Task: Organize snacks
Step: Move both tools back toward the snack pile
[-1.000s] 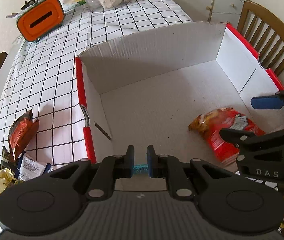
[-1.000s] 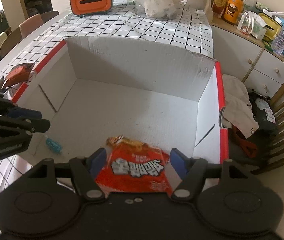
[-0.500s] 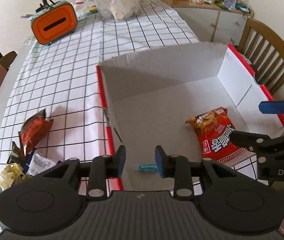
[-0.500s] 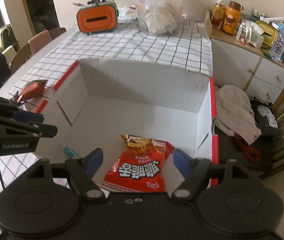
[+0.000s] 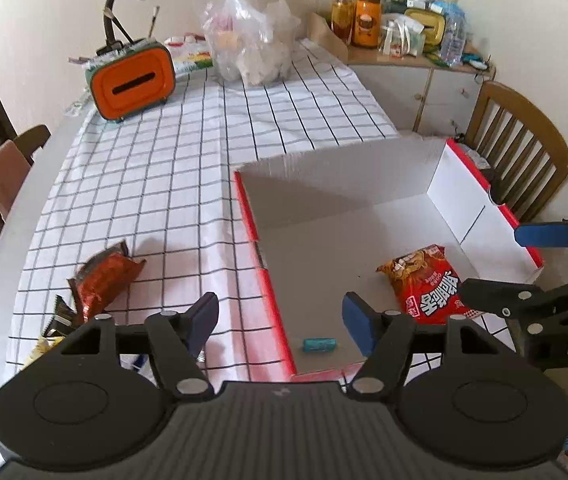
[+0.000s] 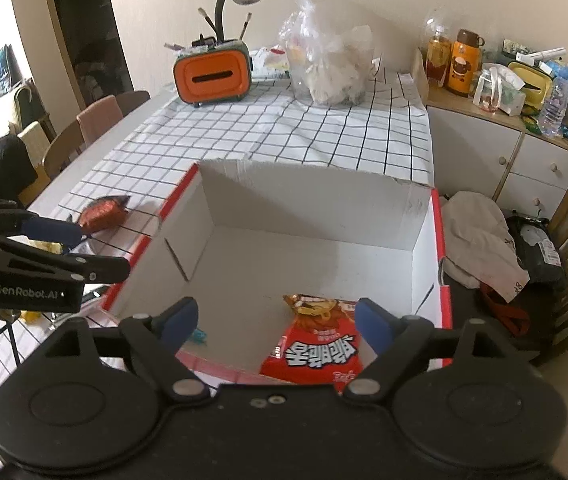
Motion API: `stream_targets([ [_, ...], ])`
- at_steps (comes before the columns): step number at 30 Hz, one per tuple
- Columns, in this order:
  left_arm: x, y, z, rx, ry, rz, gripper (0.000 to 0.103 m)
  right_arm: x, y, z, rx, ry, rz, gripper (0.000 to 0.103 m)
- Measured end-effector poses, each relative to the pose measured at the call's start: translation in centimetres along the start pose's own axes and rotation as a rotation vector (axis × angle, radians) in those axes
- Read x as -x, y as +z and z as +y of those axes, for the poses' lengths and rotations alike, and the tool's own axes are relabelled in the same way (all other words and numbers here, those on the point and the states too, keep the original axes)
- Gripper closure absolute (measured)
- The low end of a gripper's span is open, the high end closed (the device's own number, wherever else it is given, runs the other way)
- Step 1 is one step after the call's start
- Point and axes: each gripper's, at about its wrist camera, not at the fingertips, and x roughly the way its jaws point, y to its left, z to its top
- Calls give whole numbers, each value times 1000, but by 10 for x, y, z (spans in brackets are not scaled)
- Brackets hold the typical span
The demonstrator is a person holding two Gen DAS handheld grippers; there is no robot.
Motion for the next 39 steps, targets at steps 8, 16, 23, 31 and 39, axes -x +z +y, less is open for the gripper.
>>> stream_targets([
  [8,27,-9,28,-19,-19,-59,27,16,1,30,-45,7,-42,9],
  [16,45,-21,62,-24,-23,-101,20,24,-1,68,-69,29,-93,1],
  [23,55,-36,103,-2,-25,-130,19,21,-3,103,-76,39,-133,0],
  [31,60,-59,156,11,3,-125,19,11,-7,146,-71,55,-151,0],
  [39,53,-82,215,45,49,-93,19,-8,-10,185,-30,61,-144,0],
])
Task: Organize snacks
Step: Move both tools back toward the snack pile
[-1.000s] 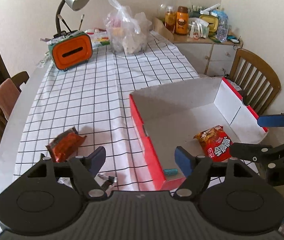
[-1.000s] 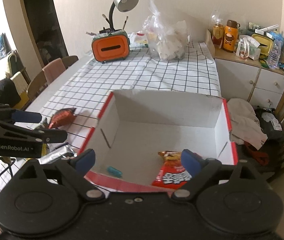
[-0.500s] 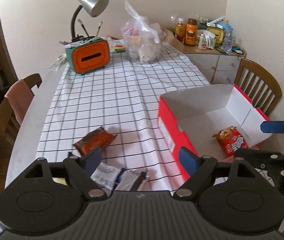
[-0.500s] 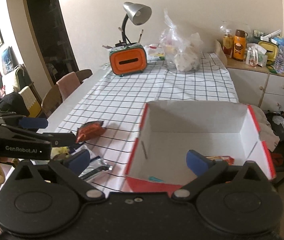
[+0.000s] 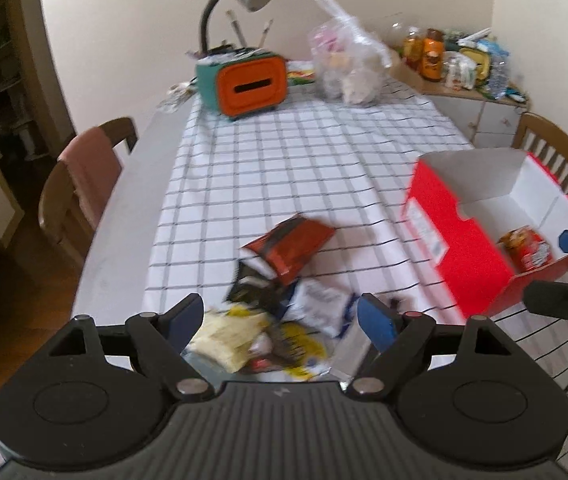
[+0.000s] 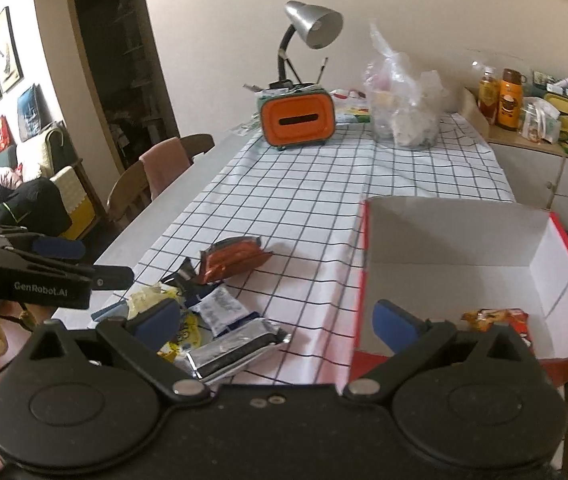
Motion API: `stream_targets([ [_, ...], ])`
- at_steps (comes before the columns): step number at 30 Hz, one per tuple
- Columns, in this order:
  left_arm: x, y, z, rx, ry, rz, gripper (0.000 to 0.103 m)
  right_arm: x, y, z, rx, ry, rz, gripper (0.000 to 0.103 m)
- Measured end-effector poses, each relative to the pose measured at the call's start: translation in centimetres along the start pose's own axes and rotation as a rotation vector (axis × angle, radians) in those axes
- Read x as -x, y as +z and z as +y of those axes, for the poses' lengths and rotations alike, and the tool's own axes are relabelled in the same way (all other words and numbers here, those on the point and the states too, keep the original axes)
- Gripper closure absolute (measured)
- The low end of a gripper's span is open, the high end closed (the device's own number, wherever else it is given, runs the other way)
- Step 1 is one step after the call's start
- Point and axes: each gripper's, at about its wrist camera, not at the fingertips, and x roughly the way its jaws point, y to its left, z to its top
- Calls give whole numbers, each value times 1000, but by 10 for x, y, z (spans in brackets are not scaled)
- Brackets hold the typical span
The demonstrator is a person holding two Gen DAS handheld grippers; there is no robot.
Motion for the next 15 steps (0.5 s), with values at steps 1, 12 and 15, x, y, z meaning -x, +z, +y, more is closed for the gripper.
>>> stream_targets([
  [1,-2,-3,8,10,4,8,19,-4,-1,5,9,6,9,0],
  [12,-32,-42,59,103,91,112,19,-64,-17,40,34,-52,128,2],
  [15,-41,-53,65,139,107,136,19,-81,-22,45,21,-90,159,4],
])
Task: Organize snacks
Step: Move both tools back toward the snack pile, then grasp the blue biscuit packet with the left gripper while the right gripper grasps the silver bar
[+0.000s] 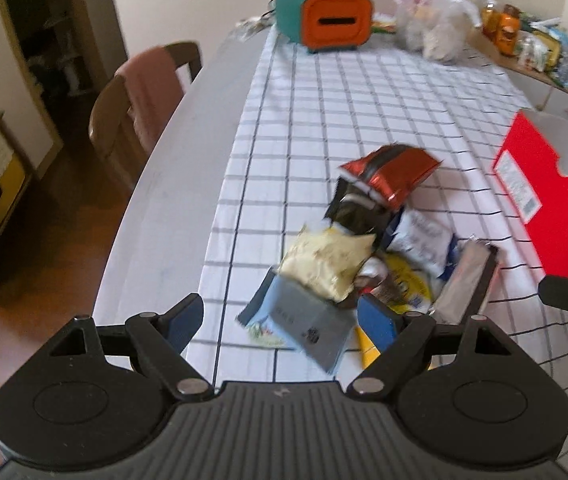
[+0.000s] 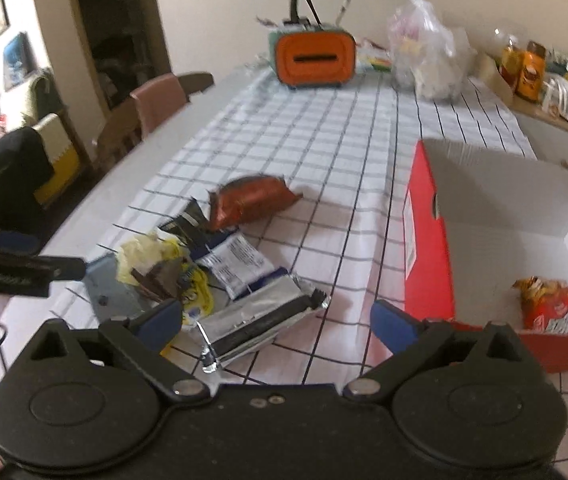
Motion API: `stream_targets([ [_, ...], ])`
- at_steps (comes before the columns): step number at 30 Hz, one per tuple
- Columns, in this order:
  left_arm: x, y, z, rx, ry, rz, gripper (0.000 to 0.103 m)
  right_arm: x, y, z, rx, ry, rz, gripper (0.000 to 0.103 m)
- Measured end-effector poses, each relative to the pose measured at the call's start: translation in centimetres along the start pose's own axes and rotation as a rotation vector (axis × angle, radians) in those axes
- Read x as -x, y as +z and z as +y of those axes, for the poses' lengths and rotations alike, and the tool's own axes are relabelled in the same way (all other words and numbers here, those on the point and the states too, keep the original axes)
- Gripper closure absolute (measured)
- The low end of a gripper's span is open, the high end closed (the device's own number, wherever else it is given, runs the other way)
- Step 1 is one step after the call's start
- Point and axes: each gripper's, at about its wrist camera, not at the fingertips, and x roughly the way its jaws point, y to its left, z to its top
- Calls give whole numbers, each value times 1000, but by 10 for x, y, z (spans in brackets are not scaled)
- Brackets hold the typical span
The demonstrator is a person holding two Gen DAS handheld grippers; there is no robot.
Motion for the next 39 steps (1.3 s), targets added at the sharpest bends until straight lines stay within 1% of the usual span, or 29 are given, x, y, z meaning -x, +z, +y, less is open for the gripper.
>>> stream_targets([
  [3,-10,-7,3,35,8,28,19,-16,-1,6,-11,-32,26,5],
  [9,-34,-9,5,108,42,86,19,-47,-1,8,-52,-82,81,8],
  [17,-57,-1,10,205,79,138,19,-82,6,10,-124,-145,141,11],
  [22,-70,5,12,252,96,164,19,-96,9,15,-132,-165,158,11],
  [24,-73,7,12,271,92,176,19,-100,10,16,-136,-171,165,11],
  [28,-77,9,8,271,111,184,19,-105,11,18,-146,-176,173,11],
  [32,-82,10,7,262,116,191,19,-111,9,19,-129,-189,182,11],
  [39,-85,5,11,236,126,208,19,-106,1,18,-99,-179,184,11],
])
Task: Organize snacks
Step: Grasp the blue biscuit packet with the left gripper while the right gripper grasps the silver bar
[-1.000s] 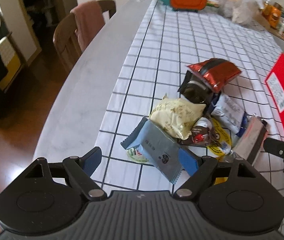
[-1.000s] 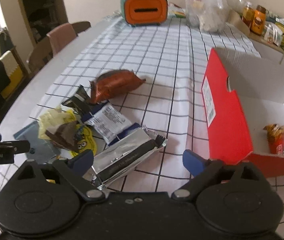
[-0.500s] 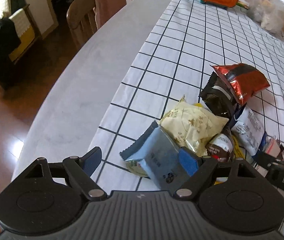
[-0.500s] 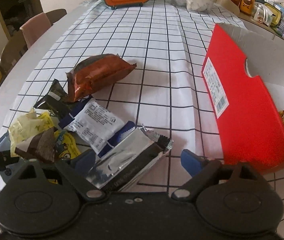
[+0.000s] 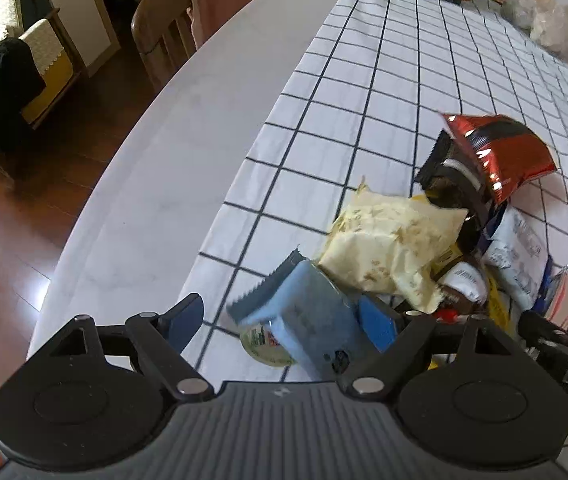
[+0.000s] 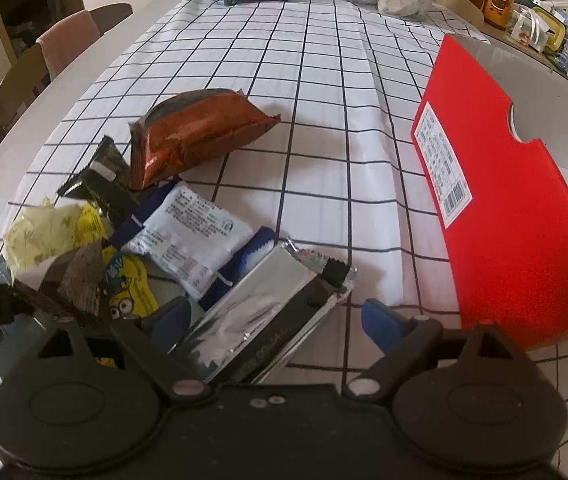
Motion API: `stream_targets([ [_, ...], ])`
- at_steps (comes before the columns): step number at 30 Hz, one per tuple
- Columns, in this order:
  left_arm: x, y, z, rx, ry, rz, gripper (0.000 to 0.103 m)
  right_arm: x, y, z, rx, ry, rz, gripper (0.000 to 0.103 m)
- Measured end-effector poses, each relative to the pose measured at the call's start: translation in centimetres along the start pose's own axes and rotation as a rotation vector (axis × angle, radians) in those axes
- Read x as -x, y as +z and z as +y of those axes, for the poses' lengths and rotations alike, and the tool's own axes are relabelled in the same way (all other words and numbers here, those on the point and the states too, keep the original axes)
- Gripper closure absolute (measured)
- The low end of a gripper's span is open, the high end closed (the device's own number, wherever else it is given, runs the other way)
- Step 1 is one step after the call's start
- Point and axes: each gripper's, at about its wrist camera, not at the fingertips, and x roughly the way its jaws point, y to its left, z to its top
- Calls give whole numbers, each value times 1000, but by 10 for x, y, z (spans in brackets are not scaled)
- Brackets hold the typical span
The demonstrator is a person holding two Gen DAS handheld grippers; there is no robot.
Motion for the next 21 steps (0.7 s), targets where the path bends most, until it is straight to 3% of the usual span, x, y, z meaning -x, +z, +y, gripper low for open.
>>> stream_targets([
  [6,4,-9,17,-20,-11,7,19,8,-11,-7,76,4,1,13],
  [13,6,-12,33,-47,-53,-16,19,13,-23,-9,164,39,2,26],
  [19,7,-11,25,-102,-32,-45,20,14,-23,-9,158,80,7,37],
  [21,7,-10,22,-118,-28,-44,24,14,-23,-9,151,94,9,42],
])
